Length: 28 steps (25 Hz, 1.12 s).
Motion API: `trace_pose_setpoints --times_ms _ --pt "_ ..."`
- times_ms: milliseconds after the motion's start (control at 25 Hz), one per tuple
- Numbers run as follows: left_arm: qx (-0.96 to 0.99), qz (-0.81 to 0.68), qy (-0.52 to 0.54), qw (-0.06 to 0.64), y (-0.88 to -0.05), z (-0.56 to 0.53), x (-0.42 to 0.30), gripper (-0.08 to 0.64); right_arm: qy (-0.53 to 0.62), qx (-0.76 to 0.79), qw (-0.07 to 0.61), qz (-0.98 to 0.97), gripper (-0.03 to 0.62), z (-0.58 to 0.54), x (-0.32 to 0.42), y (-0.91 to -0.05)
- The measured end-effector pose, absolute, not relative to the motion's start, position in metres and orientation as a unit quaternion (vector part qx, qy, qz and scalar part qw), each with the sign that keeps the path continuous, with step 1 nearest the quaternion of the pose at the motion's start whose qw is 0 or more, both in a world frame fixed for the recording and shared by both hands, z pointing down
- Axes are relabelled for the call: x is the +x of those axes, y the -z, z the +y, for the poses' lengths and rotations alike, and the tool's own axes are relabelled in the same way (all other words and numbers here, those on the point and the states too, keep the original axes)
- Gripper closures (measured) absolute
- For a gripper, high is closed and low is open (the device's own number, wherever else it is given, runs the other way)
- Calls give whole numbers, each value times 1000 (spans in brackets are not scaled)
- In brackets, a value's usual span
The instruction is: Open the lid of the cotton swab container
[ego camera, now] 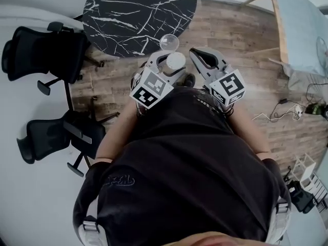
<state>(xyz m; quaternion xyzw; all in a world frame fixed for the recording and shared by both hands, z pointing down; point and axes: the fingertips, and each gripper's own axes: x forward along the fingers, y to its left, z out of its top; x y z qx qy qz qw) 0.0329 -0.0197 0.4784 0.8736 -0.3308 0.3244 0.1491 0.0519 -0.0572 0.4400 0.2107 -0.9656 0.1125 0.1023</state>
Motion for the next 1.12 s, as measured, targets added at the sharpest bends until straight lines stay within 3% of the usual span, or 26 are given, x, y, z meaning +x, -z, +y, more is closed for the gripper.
trace_pose_setpoints --times_ms 560,1120 --pt "873 -333 -325 148 -465 25 -62 301 -111 225 95 -963 571 2 -42 -432" --pt "886 -300 -322 147 -470 82 -110 301 -119 261 94 -953 571 59 -92 -438"
